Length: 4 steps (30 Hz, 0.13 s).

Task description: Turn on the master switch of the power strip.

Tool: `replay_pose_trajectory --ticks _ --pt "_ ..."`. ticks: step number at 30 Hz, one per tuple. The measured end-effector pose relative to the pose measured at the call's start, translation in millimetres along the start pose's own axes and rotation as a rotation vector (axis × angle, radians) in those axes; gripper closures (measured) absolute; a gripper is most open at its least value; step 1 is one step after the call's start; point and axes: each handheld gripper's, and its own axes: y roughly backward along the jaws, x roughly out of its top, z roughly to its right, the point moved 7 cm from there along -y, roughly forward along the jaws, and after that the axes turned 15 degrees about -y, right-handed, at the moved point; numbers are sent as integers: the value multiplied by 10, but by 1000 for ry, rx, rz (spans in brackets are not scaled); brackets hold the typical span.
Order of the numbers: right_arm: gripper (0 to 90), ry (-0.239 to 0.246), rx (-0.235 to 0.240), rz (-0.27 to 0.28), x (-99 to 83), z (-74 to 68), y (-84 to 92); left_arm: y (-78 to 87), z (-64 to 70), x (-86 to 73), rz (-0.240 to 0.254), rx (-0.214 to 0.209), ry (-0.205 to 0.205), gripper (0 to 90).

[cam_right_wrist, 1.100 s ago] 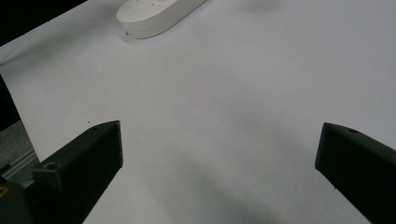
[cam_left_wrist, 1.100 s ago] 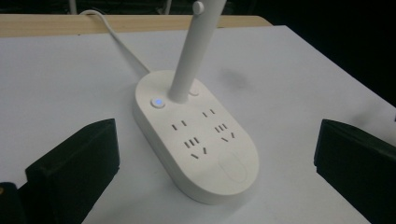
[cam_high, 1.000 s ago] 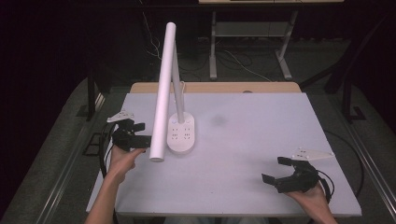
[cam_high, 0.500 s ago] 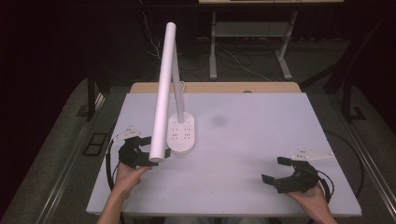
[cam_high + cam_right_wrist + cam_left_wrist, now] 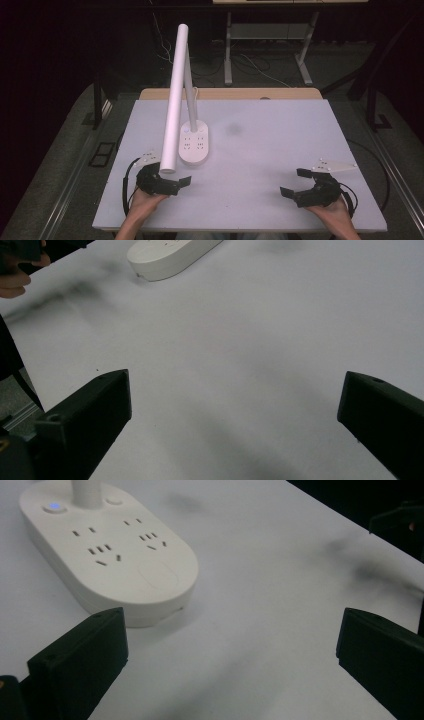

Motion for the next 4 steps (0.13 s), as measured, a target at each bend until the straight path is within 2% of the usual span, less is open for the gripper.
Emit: replay_pose_trajectory --ticks 4 --pt "4 -3 0 -4 -8 4 -1 -34 67 -71 -27 -20 -13 0"
